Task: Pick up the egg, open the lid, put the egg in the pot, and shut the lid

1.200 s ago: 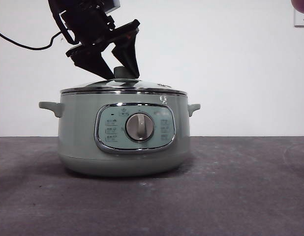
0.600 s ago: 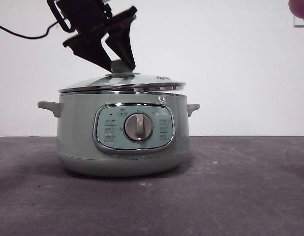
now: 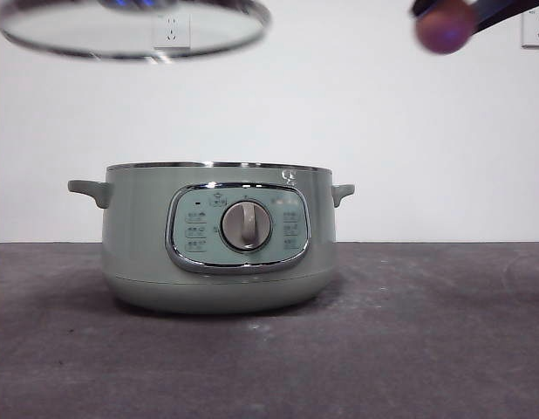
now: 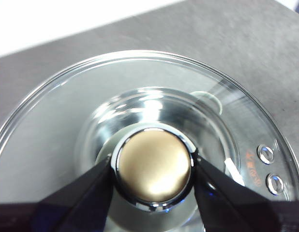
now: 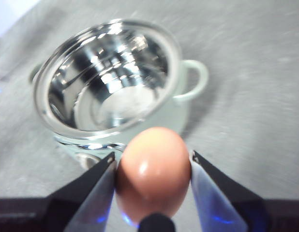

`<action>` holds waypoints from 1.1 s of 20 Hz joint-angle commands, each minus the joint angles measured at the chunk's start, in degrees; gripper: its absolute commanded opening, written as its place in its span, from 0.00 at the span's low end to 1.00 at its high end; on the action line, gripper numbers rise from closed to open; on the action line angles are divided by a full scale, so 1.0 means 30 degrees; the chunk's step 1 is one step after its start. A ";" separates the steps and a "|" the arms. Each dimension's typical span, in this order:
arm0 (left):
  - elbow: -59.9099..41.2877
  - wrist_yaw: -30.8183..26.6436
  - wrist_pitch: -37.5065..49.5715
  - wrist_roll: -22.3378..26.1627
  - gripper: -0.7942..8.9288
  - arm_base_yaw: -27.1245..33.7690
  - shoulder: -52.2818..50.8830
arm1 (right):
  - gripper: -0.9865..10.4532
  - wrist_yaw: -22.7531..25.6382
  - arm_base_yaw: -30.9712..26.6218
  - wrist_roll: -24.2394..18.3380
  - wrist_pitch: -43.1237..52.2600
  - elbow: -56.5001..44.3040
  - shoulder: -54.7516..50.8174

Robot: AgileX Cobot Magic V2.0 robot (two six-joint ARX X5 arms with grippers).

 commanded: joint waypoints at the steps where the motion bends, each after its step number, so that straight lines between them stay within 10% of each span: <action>1: 0.0087 -0.0204 -0.0692 0.0109 0.07 0.0066 -0.1858 | 0.07 -0.0022 0.0809 0.0058 0.0794 0.1435 0.2084; 12: 0.0087 -0.1151 -0.6681 -0.0168 0.07 0.0051 -0.7169 | 0.07 0.0175 0.3016 -0.1916 0.1428 1.0193 1.4477; 22: 0.0087 -0.1100 -0.7635 -0.0568 0.07 0.0051 -0.7796 | 0.07 0.2142 0.4124 -0.4357 0.4138 1.0673 1.9074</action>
